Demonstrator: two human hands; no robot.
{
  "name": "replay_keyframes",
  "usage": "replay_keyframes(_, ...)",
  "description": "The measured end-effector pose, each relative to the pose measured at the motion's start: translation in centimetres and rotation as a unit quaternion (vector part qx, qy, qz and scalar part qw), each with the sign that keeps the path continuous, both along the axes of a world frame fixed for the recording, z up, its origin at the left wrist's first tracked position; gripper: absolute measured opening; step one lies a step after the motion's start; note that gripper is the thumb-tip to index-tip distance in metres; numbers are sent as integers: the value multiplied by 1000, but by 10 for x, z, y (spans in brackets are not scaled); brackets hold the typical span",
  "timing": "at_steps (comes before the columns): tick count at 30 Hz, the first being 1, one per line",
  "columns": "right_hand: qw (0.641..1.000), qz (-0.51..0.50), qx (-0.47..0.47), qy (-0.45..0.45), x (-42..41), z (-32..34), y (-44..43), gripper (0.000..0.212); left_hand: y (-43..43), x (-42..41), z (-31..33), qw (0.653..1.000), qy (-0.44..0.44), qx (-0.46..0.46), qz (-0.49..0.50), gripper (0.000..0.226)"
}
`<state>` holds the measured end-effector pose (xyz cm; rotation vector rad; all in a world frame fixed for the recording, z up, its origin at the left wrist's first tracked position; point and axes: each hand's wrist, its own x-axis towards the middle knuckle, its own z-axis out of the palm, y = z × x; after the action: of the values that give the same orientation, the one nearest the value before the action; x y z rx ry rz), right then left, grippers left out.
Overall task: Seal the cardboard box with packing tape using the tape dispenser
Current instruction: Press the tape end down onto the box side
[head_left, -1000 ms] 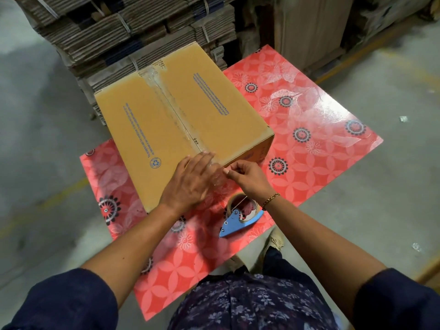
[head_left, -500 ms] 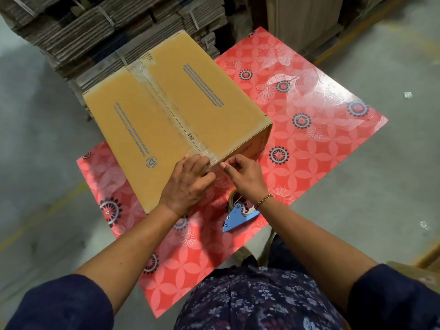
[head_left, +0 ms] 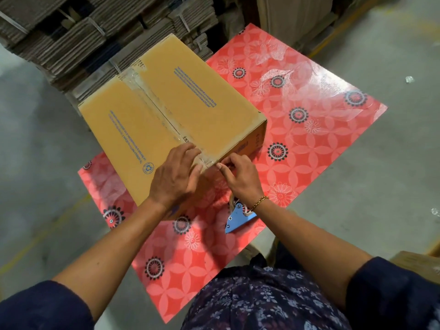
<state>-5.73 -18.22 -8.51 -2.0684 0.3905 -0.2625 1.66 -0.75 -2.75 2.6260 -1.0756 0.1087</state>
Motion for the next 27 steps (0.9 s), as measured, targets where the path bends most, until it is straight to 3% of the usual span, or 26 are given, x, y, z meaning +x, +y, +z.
replay_keyframes(4, 999, 20, -30, -10, 5, -2, -7, 20, -6, 15, -13, 996, 35, 85, 14, 50)
replay_keyframes(9, 999, -15, -37, -21, 27, -2, -35, 18, -41, 26, -17, 994, 60, 60, 64, 50)
replay_keyframes(11, 997, -73, 26, 8, 31, -8, -45, 13, -48, 30, -19, 995, 56, 44, 74, 48)
replay_keyframes(13, 975, -175, 133, 31, 27, -10, -43, 14, -47, 31, -22, 995, 57, 34, 77, 46)
replay_keyframes(16, 900, -284, 322, 69, 35, 0, -14, 50, -45, 31, -24, 995, 56, 24, 83, 45)
replay_keyframes(18, 855, -331, 392, 80, 58, 10, 8, 66, -47, 32, -25, 995, 51, 21, 79, 45)
replay_keyframes(22, 805, -409, 422, 81, 95, 19, 31, 69, -46, 32, -25, 996, 45, 20, 70, 47)
replay_keyframes(27, 802, -446, 392, 64, 103, -2, 36, 62, -47, 32, -29, 997, 32, 35, 65, 50)
